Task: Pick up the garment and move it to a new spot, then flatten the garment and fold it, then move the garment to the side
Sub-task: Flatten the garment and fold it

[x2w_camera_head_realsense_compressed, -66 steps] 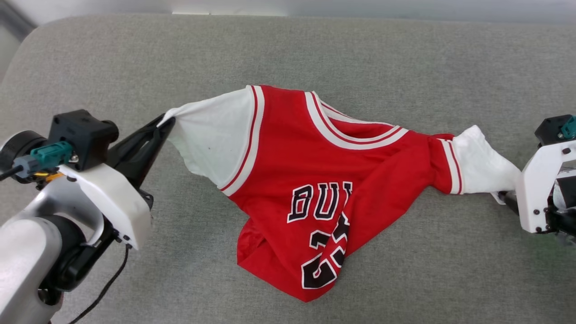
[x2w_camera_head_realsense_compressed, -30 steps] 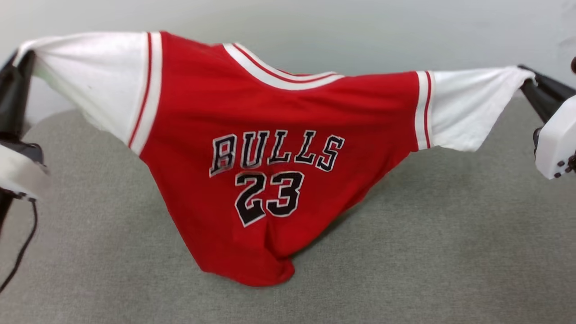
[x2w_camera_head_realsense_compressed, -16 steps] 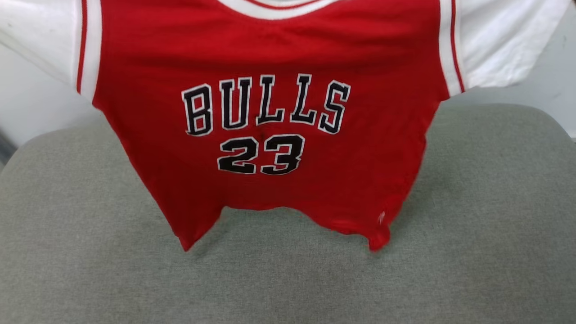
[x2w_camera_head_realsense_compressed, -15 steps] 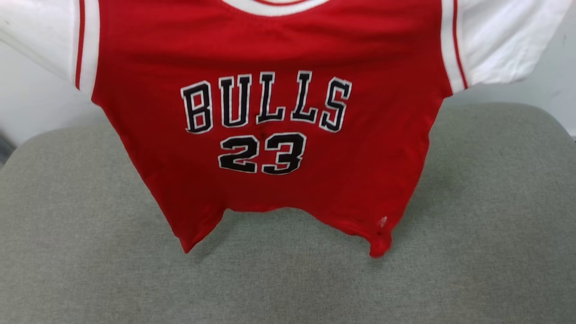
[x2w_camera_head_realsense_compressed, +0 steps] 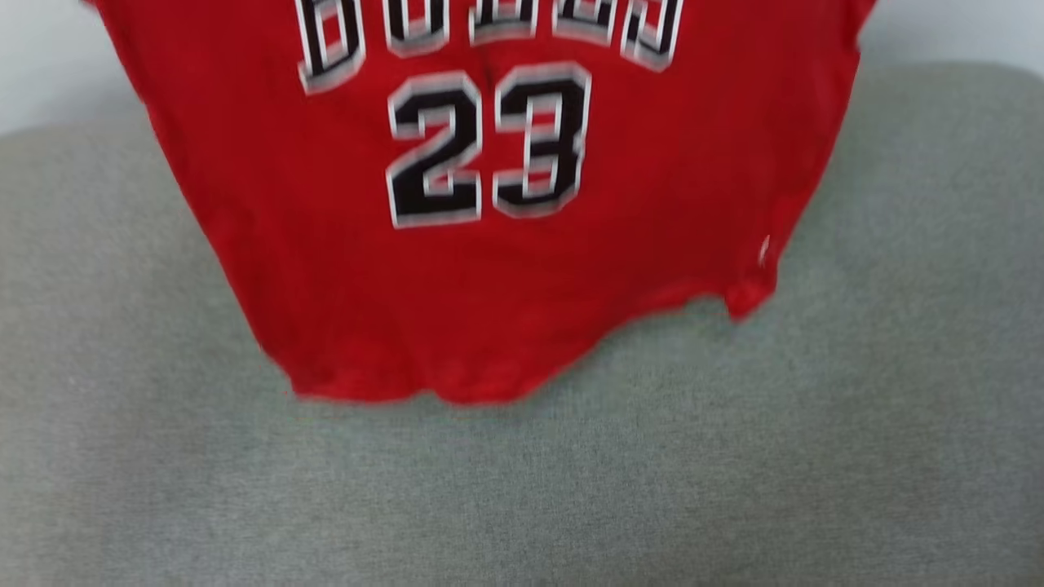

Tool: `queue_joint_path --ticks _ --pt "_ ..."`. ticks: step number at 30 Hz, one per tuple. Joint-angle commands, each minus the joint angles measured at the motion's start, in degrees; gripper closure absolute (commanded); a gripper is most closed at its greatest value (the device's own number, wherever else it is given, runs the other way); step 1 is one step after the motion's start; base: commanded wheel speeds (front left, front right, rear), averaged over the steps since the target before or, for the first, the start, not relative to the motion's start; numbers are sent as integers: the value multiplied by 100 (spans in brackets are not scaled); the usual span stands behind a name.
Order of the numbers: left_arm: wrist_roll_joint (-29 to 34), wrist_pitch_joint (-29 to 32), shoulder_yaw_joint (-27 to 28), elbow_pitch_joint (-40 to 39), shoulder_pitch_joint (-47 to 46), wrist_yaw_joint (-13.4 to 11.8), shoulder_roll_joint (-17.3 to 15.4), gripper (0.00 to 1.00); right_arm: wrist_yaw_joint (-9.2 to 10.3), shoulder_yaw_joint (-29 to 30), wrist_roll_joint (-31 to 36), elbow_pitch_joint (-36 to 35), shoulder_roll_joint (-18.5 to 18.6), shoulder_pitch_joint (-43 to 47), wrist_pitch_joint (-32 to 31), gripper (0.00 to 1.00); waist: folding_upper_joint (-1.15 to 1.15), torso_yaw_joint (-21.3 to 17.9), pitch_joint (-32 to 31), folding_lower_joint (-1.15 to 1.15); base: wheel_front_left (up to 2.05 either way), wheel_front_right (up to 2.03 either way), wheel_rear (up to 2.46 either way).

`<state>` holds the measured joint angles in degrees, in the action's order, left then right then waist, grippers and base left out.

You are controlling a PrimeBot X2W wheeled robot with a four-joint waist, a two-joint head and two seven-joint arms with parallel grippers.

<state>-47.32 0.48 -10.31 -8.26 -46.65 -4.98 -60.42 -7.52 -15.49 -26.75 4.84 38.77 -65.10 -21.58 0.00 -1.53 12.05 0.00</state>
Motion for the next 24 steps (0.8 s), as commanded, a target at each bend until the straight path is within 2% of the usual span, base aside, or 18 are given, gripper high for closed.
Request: queue_joint_path --ticks 1,7,13,20,24 --pt "131 35 -143 261 -553 104 159 100 6 -59 62 213 -11 -405 52 100 0 -15 745 0 0 0 0" --pt "650 107 -672 1422 -2623 508 761 100 7 -308 438 1009 -42 -1748 205 100 0 54 1678 0 0 0 0" --pt "1080 -213 -999 2683 -4228 729 1467 100 7 -418 852 1855 -201 -2819 531 100 0 196 2339 0 0 0 0" --pt "1250 -823 -1221 3834 -4934 955 1992 100 7 -297 1221 2630 -504 -3240 998 100 0 350 2670 0 0 0 0" --pt "1219 -1150 -1412 4404 -4821 1096 2256 100 7 -319 1259 3040 -739 -2994 1254 100 0 431 2698 0 0 0 0"
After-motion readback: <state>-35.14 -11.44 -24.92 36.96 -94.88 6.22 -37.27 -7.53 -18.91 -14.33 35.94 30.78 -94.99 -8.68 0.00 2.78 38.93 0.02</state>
